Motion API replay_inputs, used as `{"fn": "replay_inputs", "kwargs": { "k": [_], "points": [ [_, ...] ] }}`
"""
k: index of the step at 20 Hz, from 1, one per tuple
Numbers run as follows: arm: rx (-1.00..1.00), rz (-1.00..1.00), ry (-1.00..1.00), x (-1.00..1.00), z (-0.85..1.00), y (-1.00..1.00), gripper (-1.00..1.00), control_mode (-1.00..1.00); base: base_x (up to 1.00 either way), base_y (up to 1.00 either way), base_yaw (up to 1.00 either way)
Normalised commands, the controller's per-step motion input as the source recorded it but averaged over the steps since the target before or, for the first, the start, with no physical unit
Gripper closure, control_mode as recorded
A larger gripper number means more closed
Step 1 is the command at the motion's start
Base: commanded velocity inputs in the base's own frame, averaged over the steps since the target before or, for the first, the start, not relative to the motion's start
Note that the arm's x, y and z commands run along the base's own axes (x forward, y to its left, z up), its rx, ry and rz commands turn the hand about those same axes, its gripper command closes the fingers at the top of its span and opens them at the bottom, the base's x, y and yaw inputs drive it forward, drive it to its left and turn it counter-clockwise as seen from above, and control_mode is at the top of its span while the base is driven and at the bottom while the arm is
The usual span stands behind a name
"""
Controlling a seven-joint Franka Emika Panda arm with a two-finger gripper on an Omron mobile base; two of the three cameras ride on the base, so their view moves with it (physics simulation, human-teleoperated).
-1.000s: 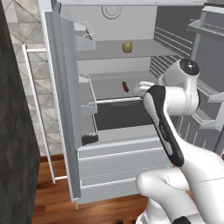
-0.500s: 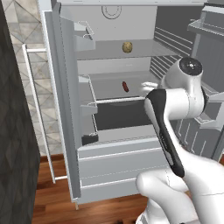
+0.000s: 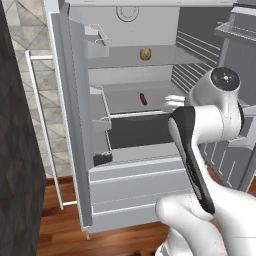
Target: Retrieve the sausage and cheese from the fridge and place them on the cutting board on the counter.
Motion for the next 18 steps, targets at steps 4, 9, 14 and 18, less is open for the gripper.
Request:
{"fn": "replay_inputs", "kwargs": {
  "k": [4,9,14,18],
  "points": [
    [-0.03,0.07,-0.01,-0.26,0.28,-0.21,-1.00,-1.00,0.00,0.00,0.00],
    [-0.01,0.13,0.05,-0.23,0.14,-0.17,-1.00,-1.00,0.00,0.00,0.00],
    [-0.02,0.06,0.03,-0.56,0.01,0.00,-1.00,-1.00,0.00,0.00,0.00],
    [-0.05,0.01,0.00,-0.74,0.00,0.00,-1.00,-1.00,0.00,0.00,0.00]
  ]
}}
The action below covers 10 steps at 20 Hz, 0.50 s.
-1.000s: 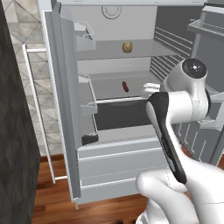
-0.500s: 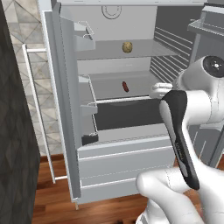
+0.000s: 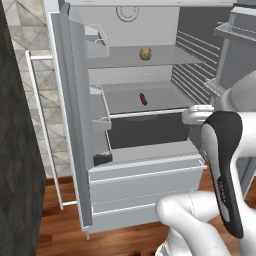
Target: Retrieve the sausage and cheese from the fridge and place them on the cutting board on the counter.
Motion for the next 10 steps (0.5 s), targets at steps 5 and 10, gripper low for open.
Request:
{"fn": "replay_inputs", "kwargs": {
  "k": [5,10],
  "points": [
    [-0.04,0.01,0.00,-0.68,0.00,0.00,-1.00,-1.00,0.00,0.00,0.00],
    [-0.01,0.02,0.04,-0.14,0.00,0.00,-1.00,1.00,0.00,0.00,0.02]
  ]
}}
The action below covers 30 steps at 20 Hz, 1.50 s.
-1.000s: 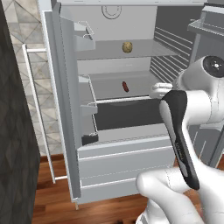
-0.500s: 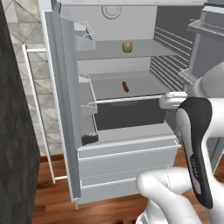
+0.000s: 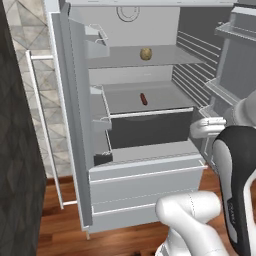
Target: Retrieve the sausage and cheese from the fridge and place them on the cutting board on the counter.
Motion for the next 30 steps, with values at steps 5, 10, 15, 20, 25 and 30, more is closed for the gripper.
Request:
{"fn": "replay_inputs", "kwargs": {
  "k": [5,10,15,20,25,30],
  "points": [
    [0.00,0.00,0.00,0.00,0.00,0.00,-1.00,1.00,0.20,0.00,0.07],
    [0.00,0.00,0.00,0.00,0.00,0.00,-1.00,1.00,0.46,-0.01,0.03],
    [0.00,0.00,0.00,0.00,0.00,0.00,-1.00,1.00,0.56,-0.06,0.00],
    [0.00,0.00,0.00,0.00,0.00,0.00,-1.00,1.00,0.74,0.00,0.00],
    [0.00,0.00,0.00,0.00,0.00,0.00,-1.00,1.00,0.95,0.00,0.00],
    [0.00,0.00,0.00,0.00,0.00,0.00,-1.00,1.00,0.80,-0.01,0.00]
  ]
}}
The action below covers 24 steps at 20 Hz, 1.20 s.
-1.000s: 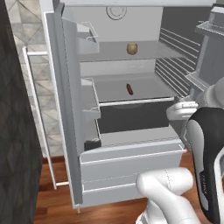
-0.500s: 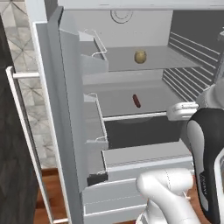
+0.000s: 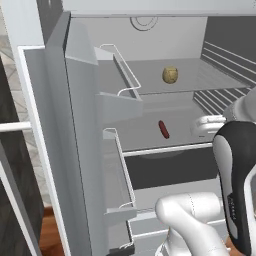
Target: Retrieve the sausage and cheese from the fridge and place them on the cutting board on the counter.
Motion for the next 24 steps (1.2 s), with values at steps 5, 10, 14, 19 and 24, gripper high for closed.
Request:
{"fn": "replay_inputs", "kwargs": {
  "k": [5,10,14,19,24],
  "points": [
    [0.00,0.00,0.00,0.00,0.00,0.00,-1.00,1.00,0.06,0.00,0.00],
    [0.00,0.02,0.00,0.36,-0.06,0.00,-1.00,-1.00,0.04,0.00,0.00],
    [0.00,0.03,-0.04,0.32,-0.05,0.00,-1.00,-1.00,0.00,0.00,0.00],
    [-0.04,0.00,-0.19,0.01,0.17,-0.01,-1.00,-1.00,0.00,0.00,0.00],
    [-0.05,0.00,-0.12,0.12,0.41,-0.08,-1.00,-1.00,0.00,0.00,0.00]
  ]
}}
